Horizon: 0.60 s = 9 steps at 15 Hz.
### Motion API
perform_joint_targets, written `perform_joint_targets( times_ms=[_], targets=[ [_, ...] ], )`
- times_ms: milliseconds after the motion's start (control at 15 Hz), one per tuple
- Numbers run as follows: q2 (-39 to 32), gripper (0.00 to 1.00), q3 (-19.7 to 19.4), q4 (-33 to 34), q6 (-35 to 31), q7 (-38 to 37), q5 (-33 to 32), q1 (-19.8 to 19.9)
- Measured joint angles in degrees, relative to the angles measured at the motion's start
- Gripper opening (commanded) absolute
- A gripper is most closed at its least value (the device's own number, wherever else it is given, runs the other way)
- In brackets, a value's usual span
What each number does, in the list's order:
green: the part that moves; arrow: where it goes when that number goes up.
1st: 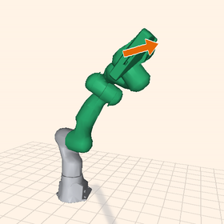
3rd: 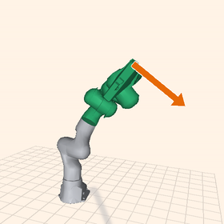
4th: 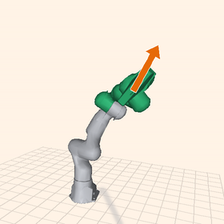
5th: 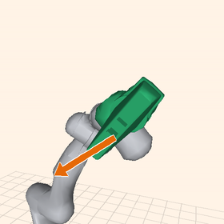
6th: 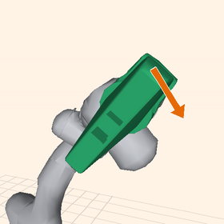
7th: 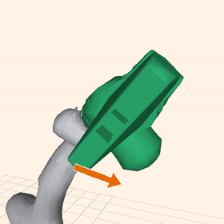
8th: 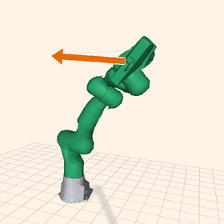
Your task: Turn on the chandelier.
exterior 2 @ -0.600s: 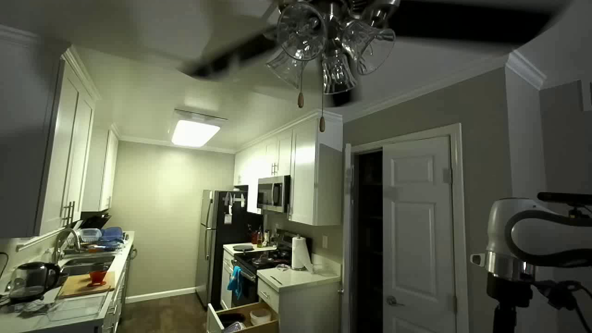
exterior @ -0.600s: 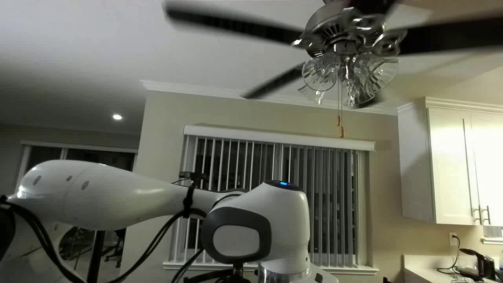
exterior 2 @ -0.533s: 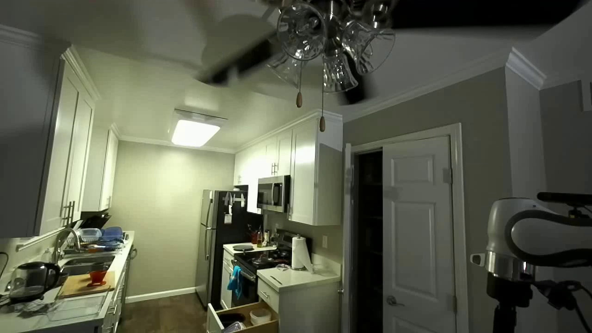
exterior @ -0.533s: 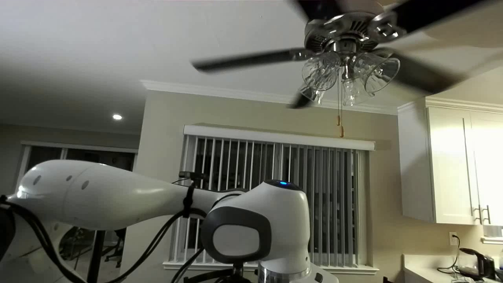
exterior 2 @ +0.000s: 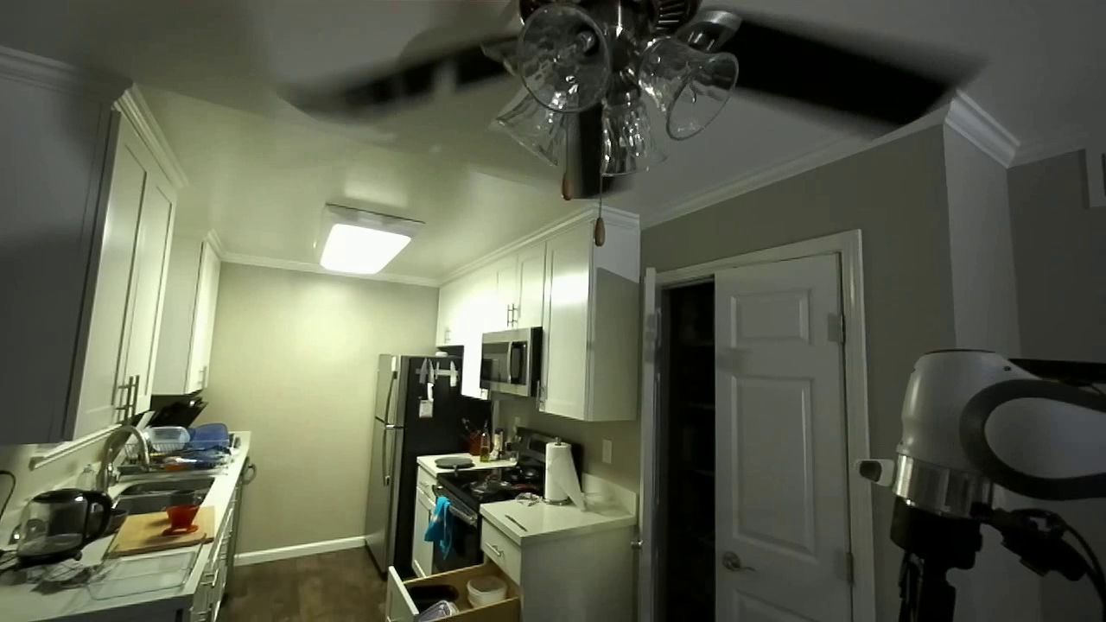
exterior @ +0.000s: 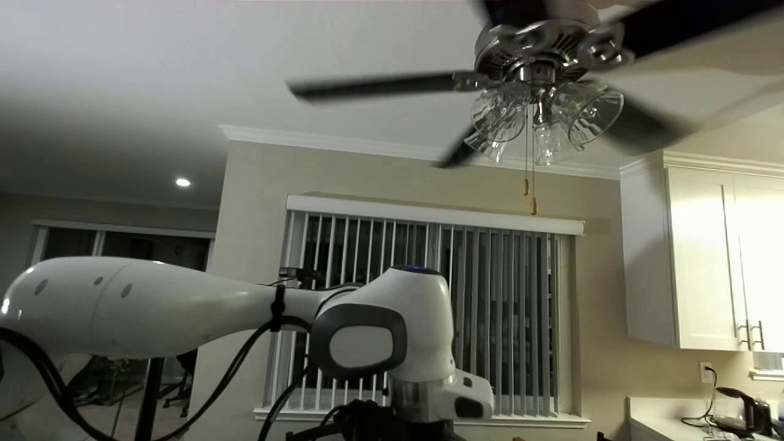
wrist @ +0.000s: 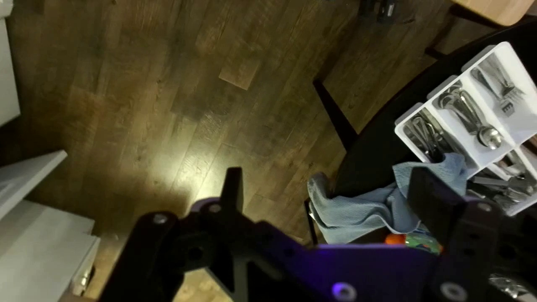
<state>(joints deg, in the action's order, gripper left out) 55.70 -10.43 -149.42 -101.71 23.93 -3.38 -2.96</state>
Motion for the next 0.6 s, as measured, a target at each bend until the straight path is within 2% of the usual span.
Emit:
perform_joint_targets(
  times_ms=[333, 600],
  targets=[
    [7.5, 1.0, 10.9, 0.2, -2.5, -0.5, 5.1, -10.2],
    [6.2, 1.0, 16.8, 3.3, -15.0, -1.5, 6.1, -16.6]
  ],
)
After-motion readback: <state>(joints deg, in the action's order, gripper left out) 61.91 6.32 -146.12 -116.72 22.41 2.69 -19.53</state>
